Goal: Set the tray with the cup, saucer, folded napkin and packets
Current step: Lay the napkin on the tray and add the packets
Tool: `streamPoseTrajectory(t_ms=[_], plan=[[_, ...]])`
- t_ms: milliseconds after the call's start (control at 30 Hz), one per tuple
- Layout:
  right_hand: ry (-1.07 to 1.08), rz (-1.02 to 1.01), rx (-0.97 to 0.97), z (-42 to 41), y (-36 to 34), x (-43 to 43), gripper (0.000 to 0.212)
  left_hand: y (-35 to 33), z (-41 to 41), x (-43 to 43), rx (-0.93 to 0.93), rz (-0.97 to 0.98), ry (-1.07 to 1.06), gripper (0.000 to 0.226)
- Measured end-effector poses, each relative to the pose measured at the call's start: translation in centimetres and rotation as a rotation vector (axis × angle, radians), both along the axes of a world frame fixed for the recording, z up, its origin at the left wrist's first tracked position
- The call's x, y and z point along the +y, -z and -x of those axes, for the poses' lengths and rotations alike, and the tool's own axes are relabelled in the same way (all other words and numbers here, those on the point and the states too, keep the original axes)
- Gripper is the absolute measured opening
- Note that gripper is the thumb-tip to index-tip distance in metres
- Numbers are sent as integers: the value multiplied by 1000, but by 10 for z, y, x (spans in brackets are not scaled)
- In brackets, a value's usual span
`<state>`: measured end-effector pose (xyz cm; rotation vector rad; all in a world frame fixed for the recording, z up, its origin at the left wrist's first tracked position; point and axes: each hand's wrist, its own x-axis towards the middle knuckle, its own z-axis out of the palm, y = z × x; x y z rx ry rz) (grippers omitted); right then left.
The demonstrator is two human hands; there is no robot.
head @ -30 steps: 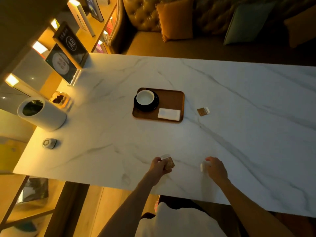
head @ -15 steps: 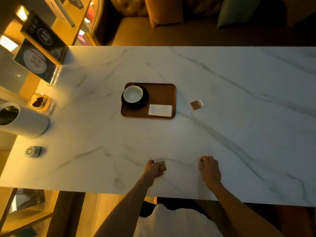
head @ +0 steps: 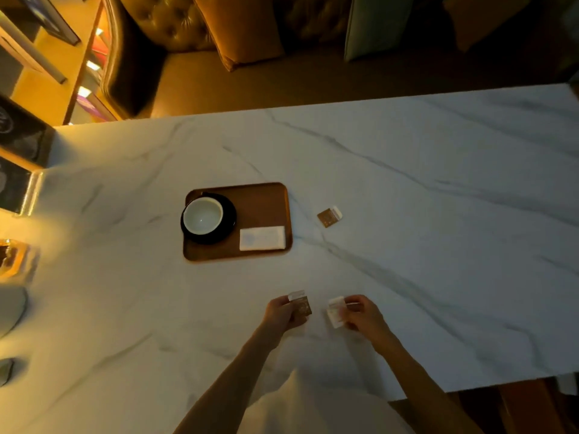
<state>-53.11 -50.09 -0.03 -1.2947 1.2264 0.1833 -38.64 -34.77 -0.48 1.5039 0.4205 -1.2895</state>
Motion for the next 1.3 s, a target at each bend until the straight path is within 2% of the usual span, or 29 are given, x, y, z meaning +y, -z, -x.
streamPoseTrajectory(t_ms=[67,200,333,400,600,767,900,1000,1067,1167,1233,1300], plan=[[-7,-10,-100,-28,-8,2,21,-2,-11,-9,-12,20,15,21],[-261,240,-291,-84,-20,2,14,-12,-35,-19,-25,81,57,22],[-445,303,-474,-117,-20,-3,31,-24,-61,-14,21,150,-25,21],[-498,310,-510,-126,-15,-6,31,-27,-72,-10,28,163,-67,27],[-527,318,-449,-135,-2,-8,24,-27,-87,-6,32,208,-107,28],[-540,332,-283,-131,1,-1,21,-22,-82,-12,-131,95,14,15],[-480,282,-264,-128,-3,3,20,-20,-79,-22,-177,18,55,3],[-473,284,-286,-137,-3,-3,21,-18,-82,-26,-163,58,33,10],[-445,394,-297,-150,-3,-19,21,-14,-88,-28,-143,99,-18,18],[-454,670,-218,-180,1,-59,23,-10,-100,-30,-130,109,-85,24],[-511,780,-82,-199,9,-89,29,-8,-107,-29,-106,101,-115,26],[-618,777,75,-209,18,-111,38,-6,-112,-28,-77,104,-152,27]])
